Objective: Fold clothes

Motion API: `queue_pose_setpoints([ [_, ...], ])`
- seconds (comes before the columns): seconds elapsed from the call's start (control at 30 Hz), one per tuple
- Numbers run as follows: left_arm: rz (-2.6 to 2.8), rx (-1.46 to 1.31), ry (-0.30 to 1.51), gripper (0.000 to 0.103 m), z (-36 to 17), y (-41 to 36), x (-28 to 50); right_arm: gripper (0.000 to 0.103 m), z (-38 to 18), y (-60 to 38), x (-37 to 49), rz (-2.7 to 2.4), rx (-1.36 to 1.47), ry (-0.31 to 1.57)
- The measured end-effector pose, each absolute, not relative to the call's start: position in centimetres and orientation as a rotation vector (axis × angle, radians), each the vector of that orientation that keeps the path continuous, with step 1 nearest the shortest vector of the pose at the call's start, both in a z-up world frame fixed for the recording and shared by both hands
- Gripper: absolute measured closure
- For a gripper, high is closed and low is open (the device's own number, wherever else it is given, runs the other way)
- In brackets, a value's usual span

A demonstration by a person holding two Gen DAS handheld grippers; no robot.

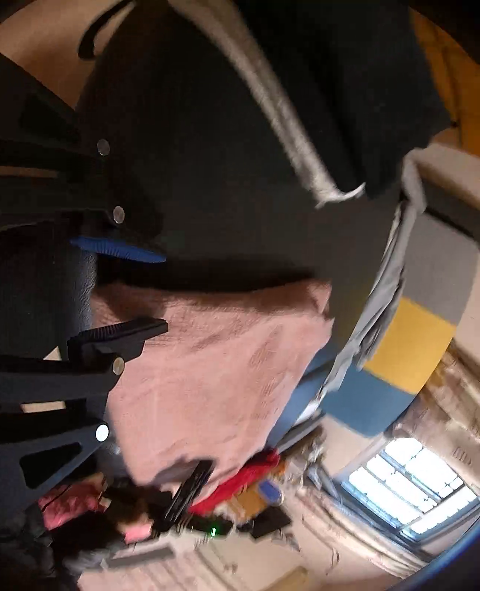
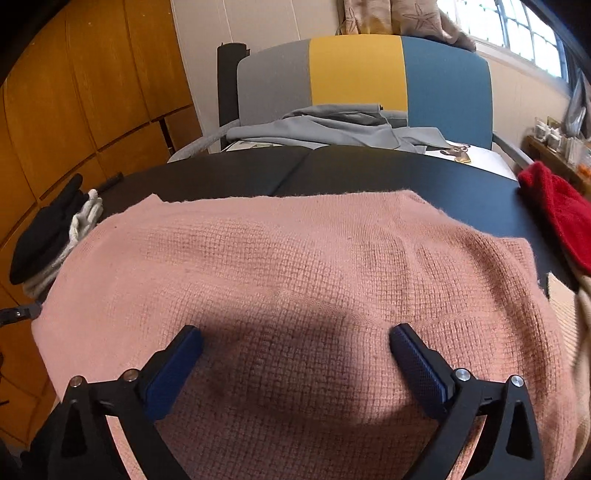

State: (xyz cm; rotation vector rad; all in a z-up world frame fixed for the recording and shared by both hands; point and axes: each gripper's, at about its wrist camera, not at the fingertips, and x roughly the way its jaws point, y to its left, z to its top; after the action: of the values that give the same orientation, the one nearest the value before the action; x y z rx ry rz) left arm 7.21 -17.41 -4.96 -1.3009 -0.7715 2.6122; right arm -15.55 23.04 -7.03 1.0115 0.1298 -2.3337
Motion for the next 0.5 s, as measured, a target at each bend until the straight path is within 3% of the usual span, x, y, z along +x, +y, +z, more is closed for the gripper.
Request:
queue_pose_setpoints([
  [0.2,2.420,-1.267,-0.833,0.074,-6.2,-17.5,6.8,0.000,-7.0,22.6,-15.4,-2.348,1.004,0.150],
  [0.23,2.416,-1.279,-0.846,0.088,-6.4,-17.6,6.9,0.000,-7.1,22.6,-15.4,-2.349,1.003,0.154],
  [0.27,2.415,-1.248,-0.850,0.091,-6.0,-17.5,7.2,0.000,-7.1,22.6,-15.4,-2.351,1.003,0.158],
  [0.4,2.452,-1.168,-0.733,0.095,-3.4,-17.2,8.5,0.000,-7.1,22.4,-15.3,-2.357,1.001,0.174],
  [0.5,2.438,-1.348,-0.636,0.095,-5.7,-16.8,8.6,0.000,-7.1,22.2,-15.3,-2.361,0.999,0.195],
])
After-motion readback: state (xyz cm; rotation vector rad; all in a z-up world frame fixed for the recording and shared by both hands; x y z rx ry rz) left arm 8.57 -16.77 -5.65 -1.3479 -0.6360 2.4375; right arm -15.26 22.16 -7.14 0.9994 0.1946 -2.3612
